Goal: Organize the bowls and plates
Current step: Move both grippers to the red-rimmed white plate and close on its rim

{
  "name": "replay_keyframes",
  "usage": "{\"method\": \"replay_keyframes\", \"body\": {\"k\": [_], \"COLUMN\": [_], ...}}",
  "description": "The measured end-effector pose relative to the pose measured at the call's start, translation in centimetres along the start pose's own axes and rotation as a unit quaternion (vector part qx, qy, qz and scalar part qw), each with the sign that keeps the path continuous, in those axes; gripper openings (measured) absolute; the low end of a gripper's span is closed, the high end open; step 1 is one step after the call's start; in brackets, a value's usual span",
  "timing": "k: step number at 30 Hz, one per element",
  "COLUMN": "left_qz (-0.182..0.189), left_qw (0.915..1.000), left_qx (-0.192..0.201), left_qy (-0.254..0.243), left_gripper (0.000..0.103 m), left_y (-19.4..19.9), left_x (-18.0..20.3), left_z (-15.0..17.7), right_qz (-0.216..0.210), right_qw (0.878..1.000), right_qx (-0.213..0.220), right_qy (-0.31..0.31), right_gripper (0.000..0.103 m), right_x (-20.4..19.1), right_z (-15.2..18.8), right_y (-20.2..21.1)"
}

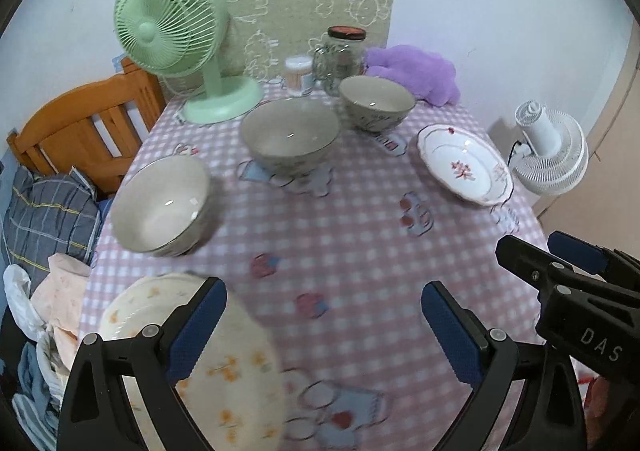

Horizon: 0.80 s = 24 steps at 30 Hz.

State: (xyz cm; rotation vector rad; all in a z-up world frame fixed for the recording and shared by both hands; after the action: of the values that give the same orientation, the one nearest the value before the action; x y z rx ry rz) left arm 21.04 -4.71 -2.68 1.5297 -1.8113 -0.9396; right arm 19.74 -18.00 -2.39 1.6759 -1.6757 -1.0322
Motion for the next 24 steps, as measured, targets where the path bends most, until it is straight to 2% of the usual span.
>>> {"method": "replay_keyframes", "body": {"k": [11,15,24], "left_qz": [-0.016,-0.025,-0.024], "left_qw": [0.9995,0.9995,0.9997], "left_qx": [0.004,0.016,0.004], "left_qy": [0.026,0.014,0.010], "left_gripper": [0.097,0.096,0.096], "left_y": [-3.8,-5.1,-10.3], "left_x": [8.0,10.7,13.4], "left_z": [-4.8,-6.6,-10.2], "right_qz": [-0.018,-0.020,-0.014], "right_qw": [0.999,0.999,0.999], "right_qx": [0.010,0.009,0.011], "right_qy": [0.031,0.033,0.030], "right_gripper": [0.071,0.071,0.071], "right_x": [7.4,9.4,12.9], "right_z": [-5.0,-7.1,-11.0], "right_y": [-2.0,-3.3,-7.6]}}
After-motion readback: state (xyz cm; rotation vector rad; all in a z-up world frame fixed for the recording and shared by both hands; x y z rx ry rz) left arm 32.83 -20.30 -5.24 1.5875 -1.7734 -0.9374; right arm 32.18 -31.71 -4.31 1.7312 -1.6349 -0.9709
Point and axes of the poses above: each gripper's, at about its wrist camera, not at the fingertips, and y roughly against the way its jaws point, x to its right, z to its underside, the point moved 2 cm from there along -y, roughly the way its jaws point, and after that the axes turned 6 degrees about -y, right-handed, at the moved point
